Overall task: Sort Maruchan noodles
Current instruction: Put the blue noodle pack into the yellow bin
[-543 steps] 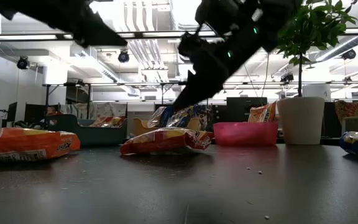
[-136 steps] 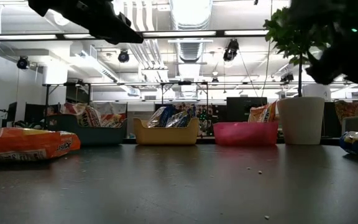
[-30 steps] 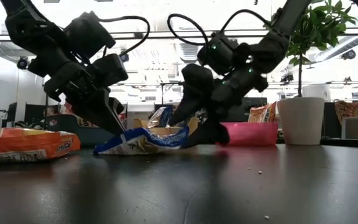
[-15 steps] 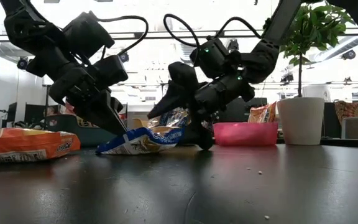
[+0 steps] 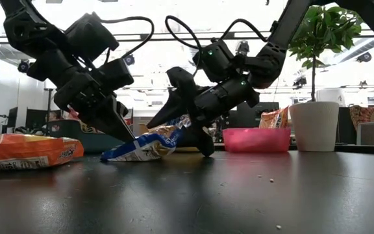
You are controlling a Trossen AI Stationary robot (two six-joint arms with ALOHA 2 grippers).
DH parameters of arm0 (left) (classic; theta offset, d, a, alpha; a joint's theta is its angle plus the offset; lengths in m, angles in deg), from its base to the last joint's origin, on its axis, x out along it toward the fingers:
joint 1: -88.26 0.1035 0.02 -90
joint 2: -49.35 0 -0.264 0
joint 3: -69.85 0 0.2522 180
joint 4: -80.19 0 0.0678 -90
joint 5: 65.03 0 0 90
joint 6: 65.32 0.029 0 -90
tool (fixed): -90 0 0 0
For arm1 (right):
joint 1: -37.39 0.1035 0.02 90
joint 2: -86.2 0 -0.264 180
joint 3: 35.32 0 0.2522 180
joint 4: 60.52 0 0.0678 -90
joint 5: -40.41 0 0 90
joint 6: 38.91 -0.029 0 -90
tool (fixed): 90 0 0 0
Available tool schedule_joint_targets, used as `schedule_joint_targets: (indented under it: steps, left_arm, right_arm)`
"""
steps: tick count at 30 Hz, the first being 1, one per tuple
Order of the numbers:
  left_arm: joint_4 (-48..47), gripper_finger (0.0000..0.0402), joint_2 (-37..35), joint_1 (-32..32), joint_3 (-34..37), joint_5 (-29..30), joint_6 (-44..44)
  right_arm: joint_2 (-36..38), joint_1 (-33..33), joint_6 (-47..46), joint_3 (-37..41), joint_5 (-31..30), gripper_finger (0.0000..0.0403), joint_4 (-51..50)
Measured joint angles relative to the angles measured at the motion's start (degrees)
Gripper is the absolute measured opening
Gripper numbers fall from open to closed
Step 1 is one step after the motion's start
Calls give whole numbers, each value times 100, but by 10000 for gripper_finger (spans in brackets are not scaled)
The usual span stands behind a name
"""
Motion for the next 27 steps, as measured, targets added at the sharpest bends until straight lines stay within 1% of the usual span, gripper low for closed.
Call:
schedule_joint_targets:
  steps: [5,8,10,16,21,23,27]
  left_arm:
    - [57,38,4,0,4,0,20]
    - [95,38,0,0,8,-1,18]
    - [95,38,-37,0,7,2,18]
    - [-104,38,-380,12,23,80,110]
    - [-453,39,-1040,17,11,82,403]
    - [-660,39,-1342,15,11,72,515]
    - [-719,39,-1860,22,11,159,657]
  right_arm:
    - [-36,0,-52,-1,-100,167,16]
    - [-29,0,12,-1,-99,126,6]
    - [5,0,104,-1,-91,108,-33]
    - [161,-4,268,17,-80,102,-108]
    - [343,2,452,80,-47,105,-263]
    - [445,0,518,139,-157,103,-313]
    - [665,-22,612,237,-243,103,-271]
